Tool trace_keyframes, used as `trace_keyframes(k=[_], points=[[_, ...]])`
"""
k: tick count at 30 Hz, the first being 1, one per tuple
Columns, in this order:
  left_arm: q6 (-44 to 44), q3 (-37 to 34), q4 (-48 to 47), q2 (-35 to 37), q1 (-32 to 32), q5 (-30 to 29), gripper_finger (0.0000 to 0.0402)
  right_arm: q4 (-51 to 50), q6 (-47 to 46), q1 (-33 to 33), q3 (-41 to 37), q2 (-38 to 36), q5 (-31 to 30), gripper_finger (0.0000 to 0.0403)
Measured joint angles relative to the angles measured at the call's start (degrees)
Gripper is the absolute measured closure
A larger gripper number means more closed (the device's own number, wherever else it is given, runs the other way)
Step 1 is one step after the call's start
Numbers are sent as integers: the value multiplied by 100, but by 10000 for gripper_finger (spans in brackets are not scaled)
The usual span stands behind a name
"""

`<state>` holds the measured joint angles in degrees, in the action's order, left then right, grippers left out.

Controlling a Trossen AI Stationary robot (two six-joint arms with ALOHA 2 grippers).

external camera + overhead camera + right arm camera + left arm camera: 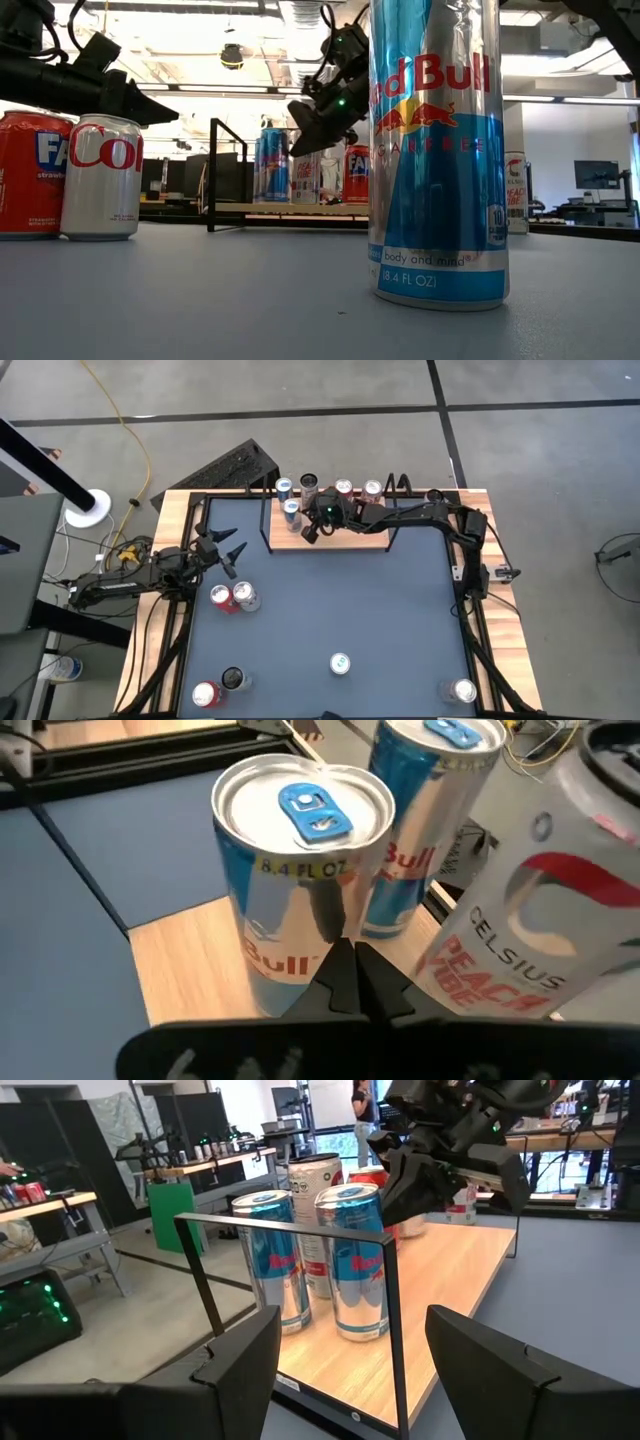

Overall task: Place canned beverage on shelf
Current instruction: Put the top blue soda can on the shelf aligned with the other blue soda can

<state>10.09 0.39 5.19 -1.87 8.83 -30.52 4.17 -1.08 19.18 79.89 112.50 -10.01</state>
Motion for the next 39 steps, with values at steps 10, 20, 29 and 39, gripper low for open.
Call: trace_keyframes(k=[10, 20, 29, 39], points=[[0, 0, -1, 0, 1, -11, 162, 300, -2, -28, 0, 38, 93, 403], [0, 0, -1, 0, 1, -9, 162, 774, 0, 7, -1, 41, 292, 403], [0, 0, 0, 0, -1, 4, 162, 684, 0, 15, -1, 27, 295, 403], [0, 2, -2, 0, -1, 4, 162, 428, 3, -295, -1, 34, 257, 403]])
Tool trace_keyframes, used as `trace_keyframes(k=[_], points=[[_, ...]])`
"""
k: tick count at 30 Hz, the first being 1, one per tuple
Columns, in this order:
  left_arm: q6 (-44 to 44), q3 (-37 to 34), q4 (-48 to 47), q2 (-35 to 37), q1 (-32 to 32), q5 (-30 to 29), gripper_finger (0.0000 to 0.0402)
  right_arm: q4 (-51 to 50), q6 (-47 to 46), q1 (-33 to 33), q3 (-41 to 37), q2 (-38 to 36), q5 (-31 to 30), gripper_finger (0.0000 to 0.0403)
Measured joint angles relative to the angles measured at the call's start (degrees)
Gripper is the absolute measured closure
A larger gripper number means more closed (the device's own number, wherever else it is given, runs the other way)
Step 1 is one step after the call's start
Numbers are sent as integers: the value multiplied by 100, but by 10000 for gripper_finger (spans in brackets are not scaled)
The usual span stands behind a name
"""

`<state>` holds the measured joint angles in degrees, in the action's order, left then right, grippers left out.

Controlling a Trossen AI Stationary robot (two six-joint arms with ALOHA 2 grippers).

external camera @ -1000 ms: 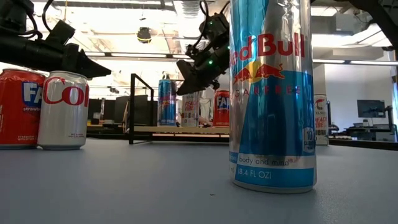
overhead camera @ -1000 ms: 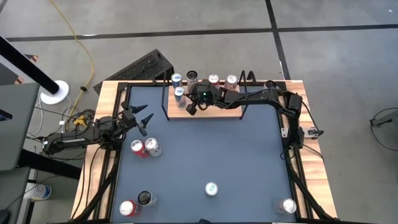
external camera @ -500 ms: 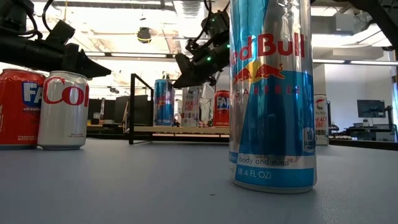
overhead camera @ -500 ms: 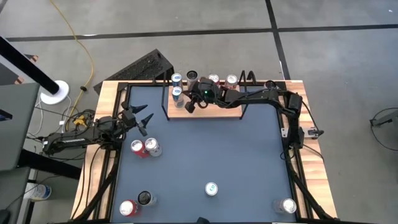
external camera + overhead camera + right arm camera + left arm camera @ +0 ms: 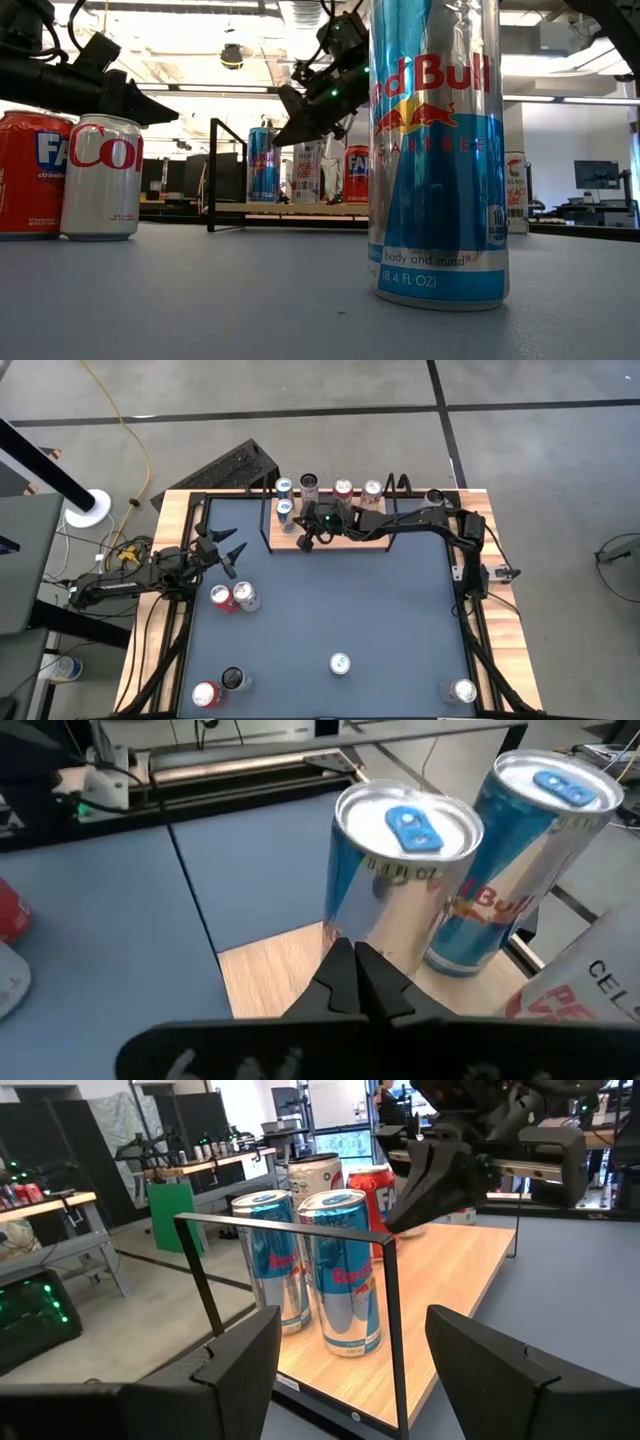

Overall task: Place canned beverage on shelf
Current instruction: Put the top blue soda can on the shelf aligned with the other blue soda can

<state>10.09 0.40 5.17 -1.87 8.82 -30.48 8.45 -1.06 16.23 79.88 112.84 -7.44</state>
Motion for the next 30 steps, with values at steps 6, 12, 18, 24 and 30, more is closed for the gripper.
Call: trace_keyframes(k=[6, 12, 18, 24, 30], points=[[0, 0, 0, 0, 0, 7, 162, 347, -2, 82, 0, 0, -35, 403], [0, -2, 1, 0, 0, 7, 162, 468, -3, 164, 0, 0, -20, 403], [0, 0, 0, 0, 2, 7, 162, 494, -25, 139, 0, 0, -14, 403], [0, 0, 0, 0, 2, 9, 162, 547, -83, 85, 0, 0, -20, 403], [0, -1, 2, 0, 1, 10, 162, 535, -204, -36, -52, 0, -104, 403]])
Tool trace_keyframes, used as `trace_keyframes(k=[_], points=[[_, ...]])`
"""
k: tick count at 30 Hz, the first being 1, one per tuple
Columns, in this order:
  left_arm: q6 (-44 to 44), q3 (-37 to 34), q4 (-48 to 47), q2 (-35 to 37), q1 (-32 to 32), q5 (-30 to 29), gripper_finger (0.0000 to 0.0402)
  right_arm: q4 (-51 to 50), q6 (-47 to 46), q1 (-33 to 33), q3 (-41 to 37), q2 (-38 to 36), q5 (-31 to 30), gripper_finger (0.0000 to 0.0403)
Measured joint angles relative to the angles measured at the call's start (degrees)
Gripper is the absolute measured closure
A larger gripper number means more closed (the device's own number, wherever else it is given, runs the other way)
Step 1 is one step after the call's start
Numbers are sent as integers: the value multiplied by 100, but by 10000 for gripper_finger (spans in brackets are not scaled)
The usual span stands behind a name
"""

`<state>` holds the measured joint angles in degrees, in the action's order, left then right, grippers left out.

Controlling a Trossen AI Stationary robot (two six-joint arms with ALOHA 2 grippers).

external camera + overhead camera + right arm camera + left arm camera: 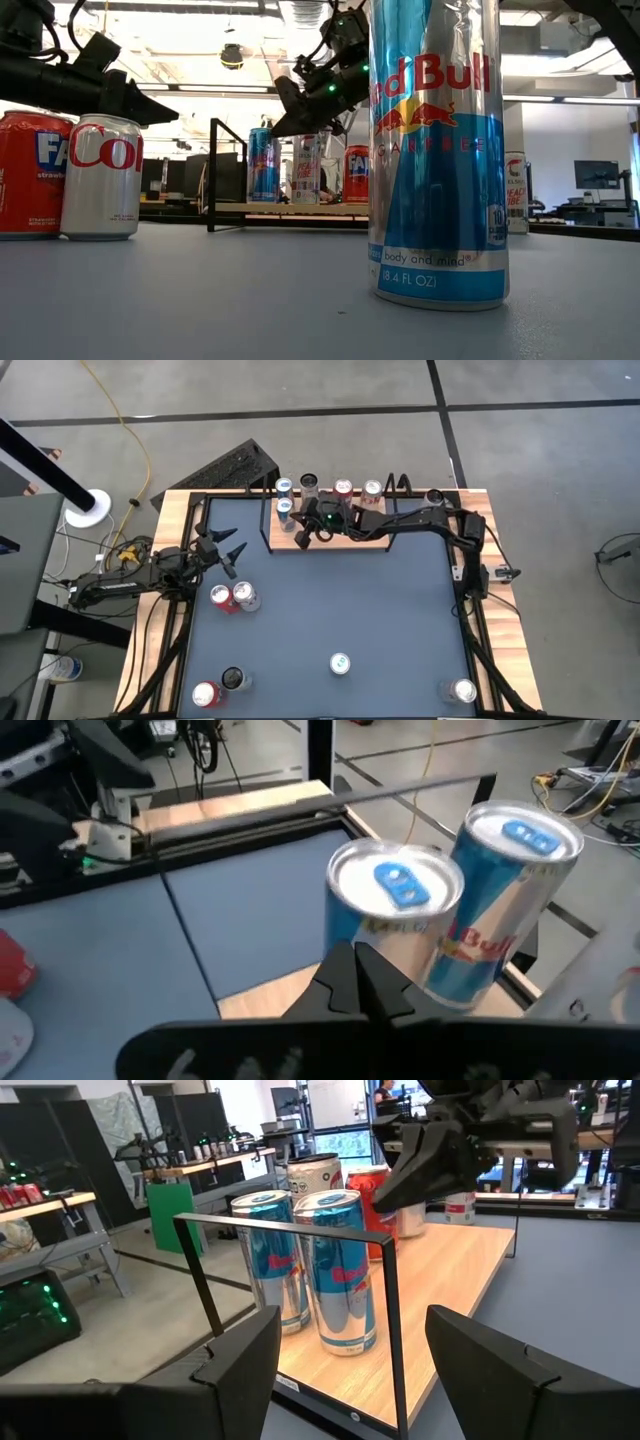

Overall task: Place canned beverage on shelf
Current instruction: Put the top blue soda can on the shelf aligned with the other blue soda can

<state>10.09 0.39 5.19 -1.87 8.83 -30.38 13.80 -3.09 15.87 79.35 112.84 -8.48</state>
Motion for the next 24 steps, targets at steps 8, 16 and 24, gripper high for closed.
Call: trace_keyframes(k=[8, 16, 24], points=[[0, 1, -2, 0, 0, 1, 162, 211, -41, -182, 4, 92, -318, 403], [0, 1, 1, 0, -1, -9, 162, 553, -52, -209, 12, 449, -371, 403], [0, 1, -3, 0, -1, -4, 162, 655, -70, -21, 219, 662, -357, 403]])
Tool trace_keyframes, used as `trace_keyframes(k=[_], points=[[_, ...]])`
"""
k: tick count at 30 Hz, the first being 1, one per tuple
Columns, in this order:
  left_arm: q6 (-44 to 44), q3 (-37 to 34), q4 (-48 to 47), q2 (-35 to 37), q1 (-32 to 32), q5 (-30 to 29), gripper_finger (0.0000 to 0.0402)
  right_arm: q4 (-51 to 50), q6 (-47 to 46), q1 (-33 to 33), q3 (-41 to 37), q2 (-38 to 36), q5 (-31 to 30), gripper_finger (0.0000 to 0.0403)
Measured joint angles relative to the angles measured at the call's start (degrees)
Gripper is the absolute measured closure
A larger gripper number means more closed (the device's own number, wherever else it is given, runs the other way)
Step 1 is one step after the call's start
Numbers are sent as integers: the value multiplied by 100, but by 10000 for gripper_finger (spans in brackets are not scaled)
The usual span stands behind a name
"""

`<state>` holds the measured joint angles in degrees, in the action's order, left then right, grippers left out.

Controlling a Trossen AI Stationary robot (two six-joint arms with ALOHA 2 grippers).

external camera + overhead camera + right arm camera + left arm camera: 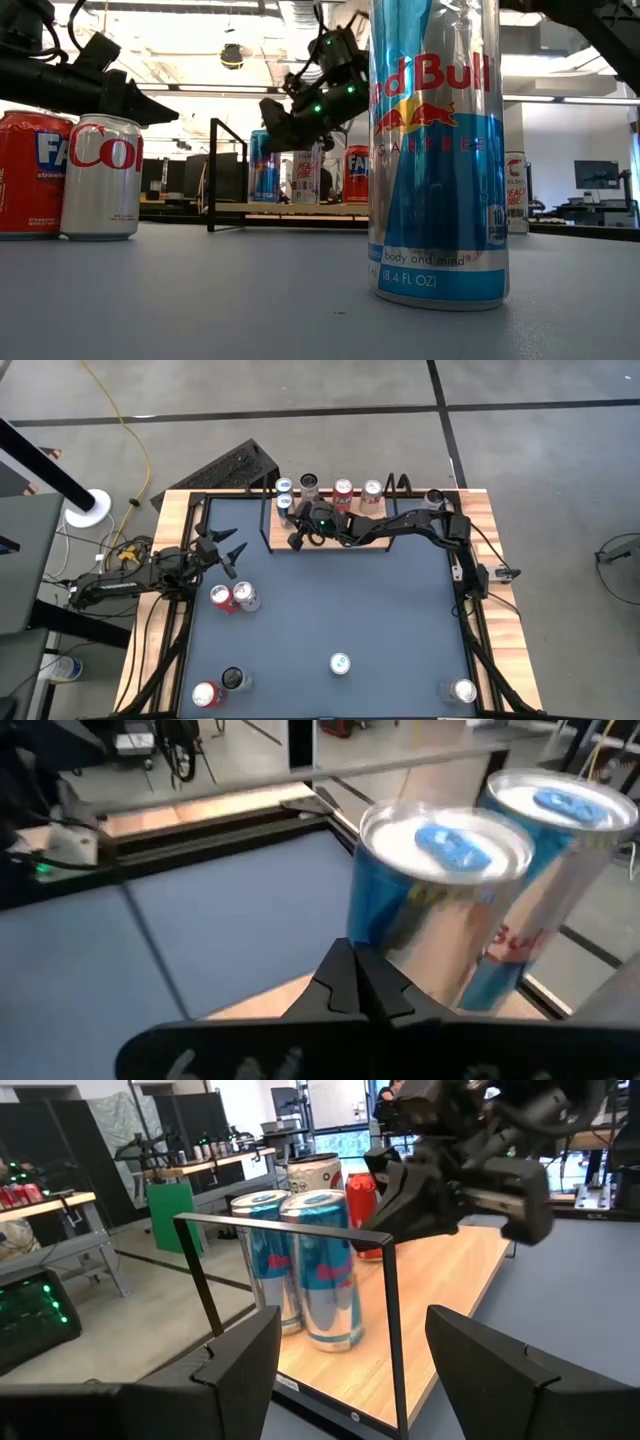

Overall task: Place canned beverage on shelf
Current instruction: Put the top blue soda can on the shelf aligned with the other blue soda can, then put the bottom white-pink soda can on the shelf aligned with the other white-pink soda can

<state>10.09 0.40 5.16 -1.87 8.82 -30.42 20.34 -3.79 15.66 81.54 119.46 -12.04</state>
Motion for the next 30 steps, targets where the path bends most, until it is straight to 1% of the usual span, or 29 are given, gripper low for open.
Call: trace_keyframes(k=[4, 5, 9, 13, 16, 20, 24, 27, 30], points=[[0, -1, 1, 0, 2, 3, 162, 131, -62, 32, 118, 112, -3, 403], [0, 1, 3, 0, 0, 1, 162, 24, -104, 23, 118, 127, 18, 403], [0, 1, 3, 0, 2, 2, 162, -82, -370, -98, 166, 128, 228, 403], [0, 0, 3, 0, 2, 0, 162, -407, -420, -283, 168, -125, 241, 403], [0, -1, 3, 0, 1, 1, 162, -919, -424, -413, 165, -469, 210, 403], [0, 1, 5, 0, 1, -3, 162, -1876, -394, -583, 166, -1110, 258, 403], [0, 1, 3, 0, 0, 3, 162, -3308, -476, -859, 168, -1818, 533, 403], [0, 1, 3, 0, 0, 1, 162, -4375, -714, -1212, 168, -2332, 636, 403], [0, -1, 3, 0, 0, 1, 162, -5150, -1033, -1689, 168, -2747, 632, 403]])
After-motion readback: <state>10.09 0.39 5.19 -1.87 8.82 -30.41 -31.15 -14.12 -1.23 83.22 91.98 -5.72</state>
